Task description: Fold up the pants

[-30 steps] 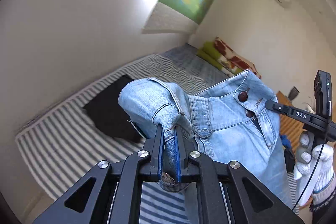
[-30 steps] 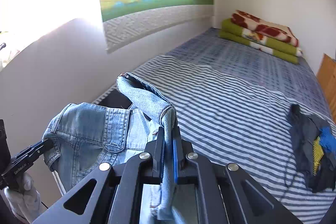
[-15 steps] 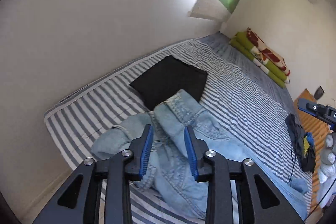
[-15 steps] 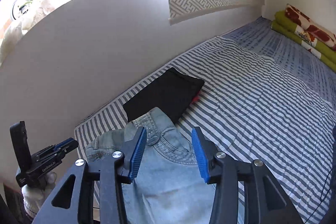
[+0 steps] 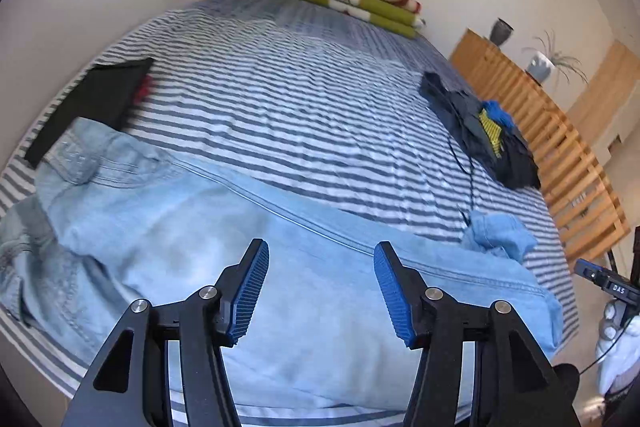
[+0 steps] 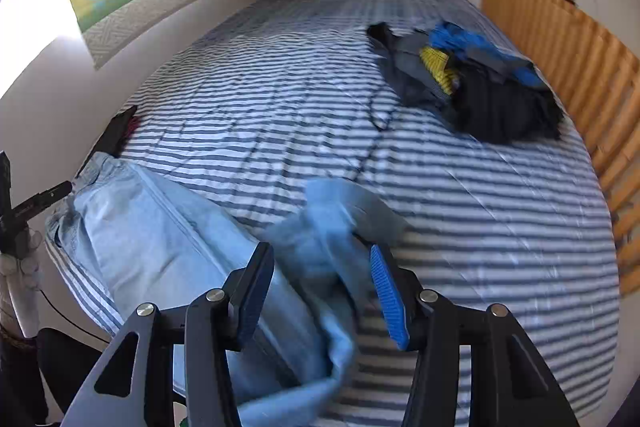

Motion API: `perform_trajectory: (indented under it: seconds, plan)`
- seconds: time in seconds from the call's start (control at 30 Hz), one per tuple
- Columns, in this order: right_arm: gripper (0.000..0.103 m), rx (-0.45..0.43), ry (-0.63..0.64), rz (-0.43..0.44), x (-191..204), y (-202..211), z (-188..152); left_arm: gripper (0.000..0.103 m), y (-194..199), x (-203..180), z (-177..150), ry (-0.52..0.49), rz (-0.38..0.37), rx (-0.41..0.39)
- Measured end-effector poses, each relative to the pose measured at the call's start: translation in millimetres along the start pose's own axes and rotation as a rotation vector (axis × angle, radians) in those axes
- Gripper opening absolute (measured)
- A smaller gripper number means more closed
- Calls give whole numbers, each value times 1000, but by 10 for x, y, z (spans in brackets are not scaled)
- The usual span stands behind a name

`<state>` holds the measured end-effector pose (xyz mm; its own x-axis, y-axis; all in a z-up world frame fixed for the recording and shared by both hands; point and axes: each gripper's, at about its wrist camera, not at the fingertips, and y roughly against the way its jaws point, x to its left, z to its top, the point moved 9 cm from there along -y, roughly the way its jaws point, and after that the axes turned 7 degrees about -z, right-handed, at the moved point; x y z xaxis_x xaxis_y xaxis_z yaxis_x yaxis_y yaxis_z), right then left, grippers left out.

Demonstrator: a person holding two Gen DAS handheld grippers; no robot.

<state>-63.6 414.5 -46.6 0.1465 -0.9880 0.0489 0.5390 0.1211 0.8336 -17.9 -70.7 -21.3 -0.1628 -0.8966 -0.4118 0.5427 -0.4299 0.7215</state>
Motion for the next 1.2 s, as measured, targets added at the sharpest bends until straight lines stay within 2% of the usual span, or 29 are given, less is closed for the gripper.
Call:
perform_trajectory:
  seconds: [0.1,0.2,0.27,0.37,0.47,0.57,0.6,0.63,0.67,0.7,0.83,0.97,1.1,1.2]
  plan:
    - [49,40,-128,-12,-607,37,-347,60,-354,-535,-157,-57,-73,73]
    - [50,55,-215,41,-813,22,-513,67,-615,-1136,-316,-102,-165,144]
    - [50,62,-229,114,-738,-19,-544,72,-789,-1492,-434,-105,-234,201]
    - [52,78,-194,196,-428,-101,-549,76,-958,-1964,-573,-130,-295,275]
    - [53,92,-146,220,-194,-211,-563,81,-1168,-2220,-690,-140,-302,348]
    - [53,111,-123,218,-83,-303,-635,79,-1419,-2307,-754,-95,-281,398]
    - [53,117,-122,222,-63,-324,-668,74,-1478,-2346,-787,-83,-294,413]
    - [53,122,-122,226,-53,-336,-707,48,-1549,-2353,-829,-85,-292,428]
    - [53,125,-124,229,-53,-345,-739,14,-1619,-2349,-883,-100,-271,445]
    - [53,127,-126,230,-57,-351,-769,10,-1672,-2338,-906,-113,-256,446]
    - [53,135,-141,240,-101,-342,-856,5,-1527,-2306,-873,-149,-256,366]
    - [53,115,-153,244,-192,-227,-834,5,-945,-2064,-687,-161,-259,239]
    - [53,76,-157,259,-217,-88,-687,5,-148,-1451,-418,-96,-223,75]
    - [53,58,-138,264,-135,-67,-559,5,365,-741,-270,-9,-126,-23]
